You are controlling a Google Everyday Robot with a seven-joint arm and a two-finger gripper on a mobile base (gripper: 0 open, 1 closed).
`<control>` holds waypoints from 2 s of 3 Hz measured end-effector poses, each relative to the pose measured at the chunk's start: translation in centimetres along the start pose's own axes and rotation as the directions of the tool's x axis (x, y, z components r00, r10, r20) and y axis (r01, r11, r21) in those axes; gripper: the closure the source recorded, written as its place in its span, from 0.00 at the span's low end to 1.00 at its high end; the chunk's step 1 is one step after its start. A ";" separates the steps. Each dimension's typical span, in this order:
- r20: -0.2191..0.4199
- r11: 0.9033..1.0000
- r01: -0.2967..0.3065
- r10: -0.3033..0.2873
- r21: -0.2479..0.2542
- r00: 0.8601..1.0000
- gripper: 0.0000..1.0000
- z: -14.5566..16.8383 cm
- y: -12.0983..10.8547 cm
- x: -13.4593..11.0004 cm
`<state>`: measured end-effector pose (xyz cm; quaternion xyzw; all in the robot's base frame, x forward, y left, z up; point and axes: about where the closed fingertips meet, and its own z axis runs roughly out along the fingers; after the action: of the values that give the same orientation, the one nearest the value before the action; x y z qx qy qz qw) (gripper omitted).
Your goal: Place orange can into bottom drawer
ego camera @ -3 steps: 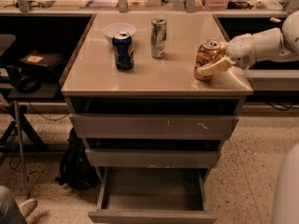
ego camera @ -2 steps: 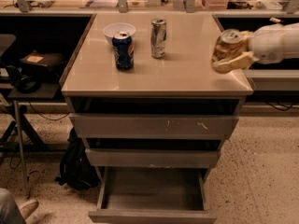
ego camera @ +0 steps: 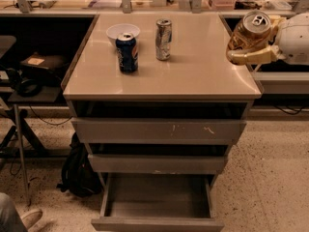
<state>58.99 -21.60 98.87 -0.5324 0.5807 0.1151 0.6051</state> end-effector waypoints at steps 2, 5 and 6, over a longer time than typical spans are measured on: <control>0.020 0.999 -0.023 0.023 -0.040 1.000 1.00 0.7 3.5 1.2; -0.005 0.965 -0.225 0.226 -0.137 0.974 1.00 -1.6 22.1 7.4; -0.004 0.968 -0.214 0.216 -0.129 0.976 1.00 -2.0 22.6 7.6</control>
Offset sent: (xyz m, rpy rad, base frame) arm -0.0833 0.0354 -0.1062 0.0556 0.1022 0.1154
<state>42.99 -17.56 81.55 -0.5037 0.6231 0.2200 0.5564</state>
